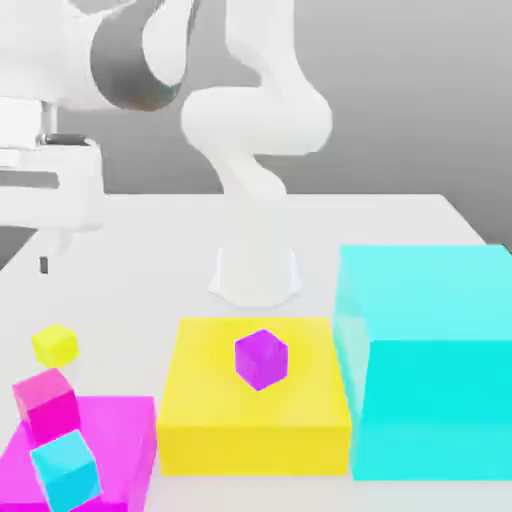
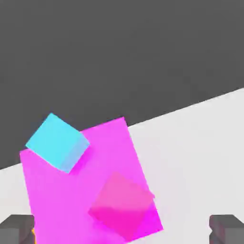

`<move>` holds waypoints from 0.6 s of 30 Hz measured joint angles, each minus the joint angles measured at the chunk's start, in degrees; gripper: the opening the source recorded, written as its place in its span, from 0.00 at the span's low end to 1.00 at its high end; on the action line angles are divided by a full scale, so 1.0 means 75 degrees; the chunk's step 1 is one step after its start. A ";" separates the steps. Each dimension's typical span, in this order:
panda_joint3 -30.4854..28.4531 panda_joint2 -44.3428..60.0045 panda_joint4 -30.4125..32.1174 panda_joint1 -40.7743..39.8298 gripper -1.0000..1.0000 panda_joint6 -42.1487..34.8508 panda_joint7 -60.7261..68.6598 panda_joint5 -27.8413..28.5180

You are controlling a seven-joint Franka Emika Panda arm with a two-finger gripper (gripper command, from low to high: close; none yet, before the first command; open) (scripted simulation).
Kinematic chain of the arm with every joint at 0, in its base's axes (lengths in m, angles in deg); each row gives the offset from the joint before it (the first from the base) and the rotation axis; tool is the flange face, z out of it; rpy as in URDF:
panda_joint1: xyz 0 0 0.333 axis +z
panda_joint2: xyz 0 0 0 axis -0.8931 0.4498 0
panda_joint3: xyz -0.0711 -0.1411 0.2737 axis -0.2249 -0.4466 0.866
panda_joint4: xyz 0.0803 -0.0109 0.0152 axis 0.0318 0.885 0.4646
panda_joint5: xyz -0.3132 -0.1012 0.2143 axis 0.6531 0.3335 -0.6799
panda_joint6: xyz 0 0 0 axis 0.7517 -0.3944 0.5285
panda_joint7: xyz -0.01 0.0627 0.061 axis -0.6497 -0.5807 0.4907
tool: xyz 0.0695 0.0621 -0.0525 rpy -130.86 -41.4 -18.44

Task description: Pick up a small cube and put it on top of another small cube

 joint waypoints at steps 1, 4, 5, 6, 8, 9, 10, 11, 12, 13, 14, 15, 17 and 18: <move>-0.0184 0.0287 0.0142 -0.0105 0.50 0.0164 0.0211 -0.0105; -0.0656 0.1164 0.0564 -0.0562 0.50 0.0650 0.0878 -0.0471; -0.0745 0.1456 0.0704 -0.0750 0.50 0.0811 0.1112 -0.0607; -0.0811 0.1744 0.0841 -0.1008 0.50 0.0971 0.1336 -0.0733; -0.0560 0.2207 0.0868 -0.1277 0.50 0.1245 0.1824 -0.1257; -0.0348 0.2416 0.0834 -0.1439 0.50 0.1372 0.2077 -0.1573; -0.0103 0.2617 0.0787 -0.1621 0.50 0.1495 0.2330 -0.1898; 0.0172 0.2811 0.0735 -0.1832 0.50 0.1618 0.2572 -0.2213; 0.0442 0.3005 0.0678 -0.2031 0.50 0.1740 0.2822 -0.2539; 0.0768 0.3188 0.0625 -0.2298 0.50 0.1869 0.3022 -0.2804; 0.1082 0.3372 0.0568 -0.2551 0.50 0.1993 0.3237 -0.3086; 0.1404 0.3553 0.0512 -0.2815 0.50 0.2120 0.3446 -0.3355; 0.1967 0.3864 0.0417 -0.3282 0.00 0.2342 0.3783 -0.3792; 0.1967 0.3864 0.0417 -0.3282 0.00 0.2342 0.3783 -0.3792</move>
